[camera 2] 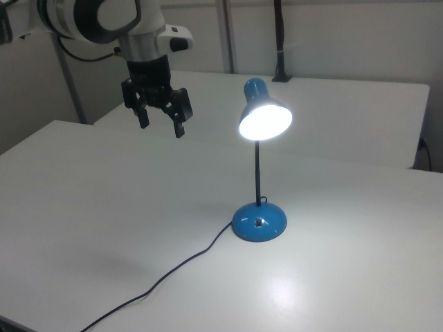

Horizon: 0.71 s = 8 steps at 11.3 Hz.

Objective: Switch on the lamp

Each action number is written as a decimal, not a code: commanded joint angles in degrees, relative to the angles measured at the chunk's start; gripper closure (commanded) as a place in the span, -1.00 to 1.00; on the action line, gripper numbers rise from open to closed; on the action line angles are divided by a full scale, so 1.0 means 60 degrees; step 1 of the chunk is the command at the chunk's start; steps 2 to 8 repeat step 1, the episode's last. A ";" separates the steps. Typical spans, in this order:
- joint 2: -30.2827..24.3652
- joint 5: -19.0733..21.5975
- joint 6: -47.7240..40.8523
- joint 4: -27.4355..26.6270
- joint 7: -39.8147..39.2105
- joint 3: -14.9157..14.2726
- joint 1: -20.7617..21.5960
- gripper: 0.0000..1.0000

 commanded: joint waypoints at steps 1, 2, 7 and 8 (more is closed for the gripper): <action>0.0038 -0.0263 0.0275 0.0038 0.0111 -0.0005 0.0112 -1.00; 0.0038 -0.0263 0.0275 0.0038 0.0111 -0.0005 0.0112 -1.00; 0.0038 -0.0263 0.0275 0.0038 0.0111 -0.0005 0.0112 -1.00; 0.0038 -0.0263 0.0275 0.0038 0.0111 -0.0005 0.0112 -1.00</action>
